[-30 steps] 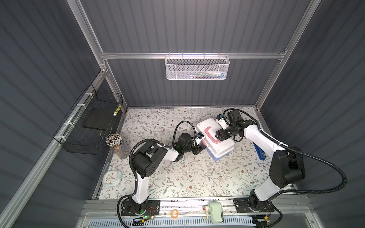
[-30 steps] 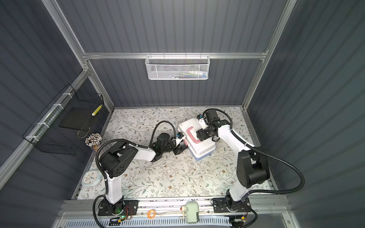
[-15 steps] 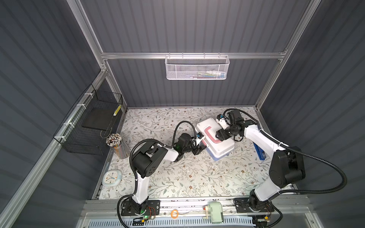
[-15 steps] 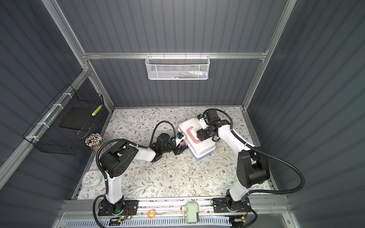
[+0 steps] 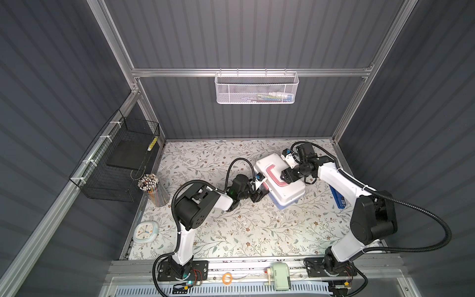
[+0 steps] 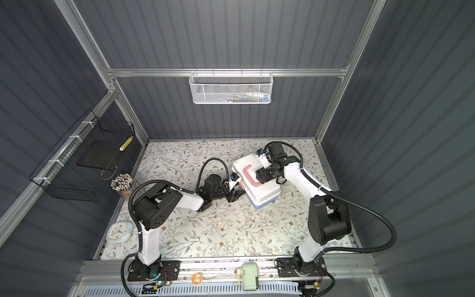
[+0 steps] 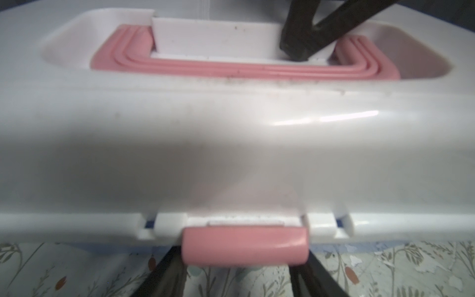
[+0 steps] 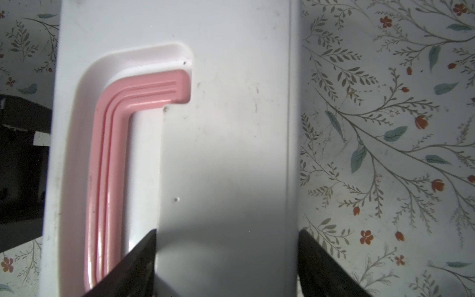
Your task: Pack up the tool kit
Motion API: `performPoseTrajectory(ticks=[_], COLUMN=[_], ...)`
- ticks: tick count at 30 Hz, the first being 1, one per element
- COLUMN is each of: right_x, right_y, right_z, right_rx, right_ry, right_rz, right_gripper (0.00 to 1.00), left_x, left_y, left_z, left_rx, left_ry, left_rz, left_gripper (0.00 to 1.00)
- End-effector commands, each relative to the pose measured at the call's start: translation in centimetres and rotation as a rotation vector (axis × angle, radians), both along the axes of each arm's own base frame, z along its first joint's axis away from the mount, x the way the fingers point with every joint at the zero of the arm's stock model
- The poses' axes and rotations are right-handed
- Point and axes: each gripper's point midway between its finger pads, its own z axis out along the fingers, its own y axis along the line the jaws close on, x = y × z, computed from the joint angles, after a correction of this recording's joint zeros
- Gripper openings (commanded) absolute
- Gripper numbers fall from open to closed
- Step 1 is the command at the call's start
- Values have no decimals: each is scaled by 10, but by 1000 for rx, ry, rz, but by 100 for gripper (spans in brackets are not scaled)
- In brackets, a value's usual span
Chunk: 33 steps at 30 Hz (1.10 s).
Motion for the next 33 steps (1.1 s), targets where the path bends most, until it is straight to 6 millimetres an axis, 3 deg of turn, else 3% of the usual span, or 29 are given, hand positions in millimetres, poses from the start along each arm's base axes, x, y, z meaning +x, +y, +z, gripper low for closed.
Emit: performPoseTrajectory(ticks=[1, 33], right_x=[-34, -35], right_y=[0, -7], right_z=[-35, -49], right_rx=[-27, -56], right_ry=[181, 211], right_rz=[47, -5], right_gripper=[74, 74], left_x=[3, 4], left_y=[-14, -8], left_z=[17, 42], left_rx=[-58, 13], left_ry=[-38, -42], left_rz=[-31, -15], left_gripper=[61, 50])
